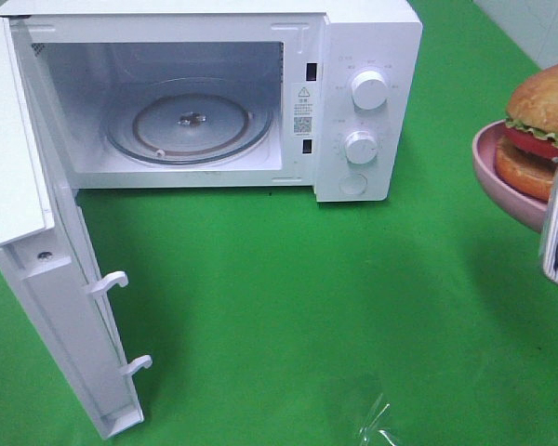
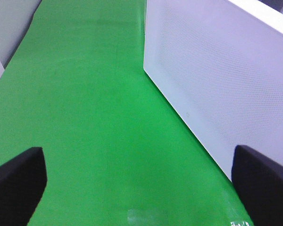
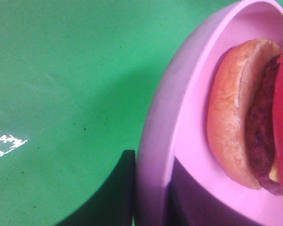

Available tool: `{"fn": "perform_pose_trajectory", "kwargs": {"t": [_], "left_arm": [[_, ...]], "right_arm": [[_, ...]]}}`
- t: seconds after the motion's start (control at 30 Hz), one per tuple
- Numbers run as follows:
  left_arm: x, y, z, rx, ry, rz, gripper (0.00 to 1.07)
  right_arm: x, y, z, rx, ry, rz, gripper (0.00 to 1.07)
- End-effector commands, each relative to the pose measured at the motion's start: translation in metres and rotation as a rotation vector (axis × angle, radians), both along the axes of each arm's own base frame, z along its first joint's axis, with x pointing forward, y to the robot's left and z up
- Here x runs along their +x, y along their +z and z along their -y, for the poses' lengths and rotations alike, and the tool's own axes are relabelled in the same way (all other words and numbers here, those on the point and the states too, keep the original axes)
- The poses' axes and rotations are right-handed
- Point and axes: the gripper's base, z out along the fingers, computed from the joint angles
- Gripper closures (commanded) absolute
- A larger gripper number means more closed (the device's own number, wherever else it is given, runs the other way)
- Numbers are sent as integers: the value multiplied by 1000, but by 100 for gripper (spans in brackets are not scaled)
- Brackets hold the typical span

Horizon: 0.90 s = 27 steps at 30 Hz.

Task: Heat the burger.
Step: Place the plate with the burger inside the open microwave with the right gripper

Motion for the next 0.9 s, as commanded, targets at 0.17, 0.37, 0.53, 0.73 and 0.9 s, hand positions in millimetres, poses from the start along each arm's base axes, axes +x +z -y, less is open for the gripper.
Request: {"fn": "perform_pose_trajectory", "kwargs": {"t": [0.17,0.37,0.53,0.73,0.9], "left_arm": [[0,0,0,-1,3,12,7],[0,0,0,-1,3,12,7],[0,0,0,-1,3,12,7],[0,0,0,-1,3,12,7],[0,0,0,-1,3,12,7]], "right_arm": [[6,8,10,-6,-142,103,107],[10,7,9,43,-222,127,107],[15,1,9,79,-335,124,107],[26,-11,6,77,-479,137,107],[32,-22,1,84,-546,113,107]]}}
